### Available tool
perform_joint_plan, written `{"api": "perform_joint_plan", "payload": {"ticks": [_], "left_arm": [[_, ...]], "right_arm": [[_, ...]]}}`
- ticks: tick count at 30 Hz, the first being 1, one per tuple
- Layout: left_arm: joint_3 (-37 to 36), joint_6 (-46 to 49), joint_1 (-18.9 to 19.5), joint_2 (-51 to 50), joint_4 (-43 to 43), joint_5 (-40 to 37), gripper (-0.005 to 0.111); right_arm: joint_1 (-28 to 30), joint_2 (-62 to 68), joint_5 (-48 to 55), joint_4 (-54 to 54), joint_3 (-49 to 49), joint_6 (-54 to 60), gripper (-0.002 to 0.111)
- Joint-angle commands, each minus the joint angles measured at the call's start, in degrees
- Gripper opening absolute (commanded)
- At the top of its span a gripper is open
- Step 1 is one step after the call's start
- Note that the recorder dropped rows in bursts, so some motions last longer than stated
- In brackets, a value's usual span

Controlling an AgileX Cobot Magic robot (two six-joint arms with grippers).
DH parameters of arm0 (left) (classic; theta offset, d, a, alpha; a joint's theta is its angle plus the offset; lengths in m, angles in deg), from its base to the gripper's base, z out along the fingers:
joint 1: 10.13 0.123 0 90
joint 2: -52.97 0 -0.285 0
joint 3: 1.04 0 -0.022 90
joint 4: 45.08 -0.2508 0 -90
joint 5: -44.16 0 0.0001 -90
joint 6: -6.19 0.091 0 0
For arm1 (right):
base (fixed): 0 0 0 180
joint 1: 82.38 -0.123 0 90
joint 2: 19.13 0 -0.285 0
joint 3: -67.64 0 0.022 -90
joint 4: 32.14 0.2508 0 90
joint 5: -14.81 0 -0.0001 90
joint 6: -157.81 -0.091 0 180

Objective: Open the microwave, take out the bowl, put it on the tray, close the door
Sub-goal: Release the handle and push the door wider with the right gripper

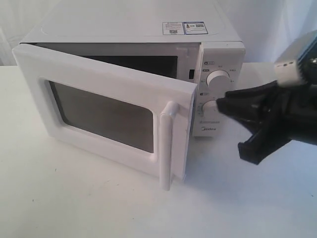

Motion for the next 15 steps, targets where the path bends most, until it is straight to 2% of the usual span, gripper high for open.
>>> {"api": "perform_joint_plan", "payload": {"ticks": [1, 4, 6, 15], "left_arm": [[-0.2, 0.1, 0.1, 0.3, 0.3, -0.1, 0.000], [-0.2, 0.1, 0.1, 0.3, 0.3, -0.1, 0.000], [-0.2, 0.1, 0.1, 0.3, 0.3, -0.1, 0.000], [-0.2, 0.1, 0.1, 0.3, 0.3, -0.1, 0.000]], "right_arm": [[0.0, -0.7, -11.2, 6.0, 1.1, 2.6, 0.003], [0.0, 4.1, -8.0, 14.1, 0.1, 10.8, 0.000], [0.0, 9.0, -5.0, 14.8, -1.8, 16.8, 0.000], [0.0, 25.0, 2.8, 14.8, -10.0, 17.5, 0.000]]}}
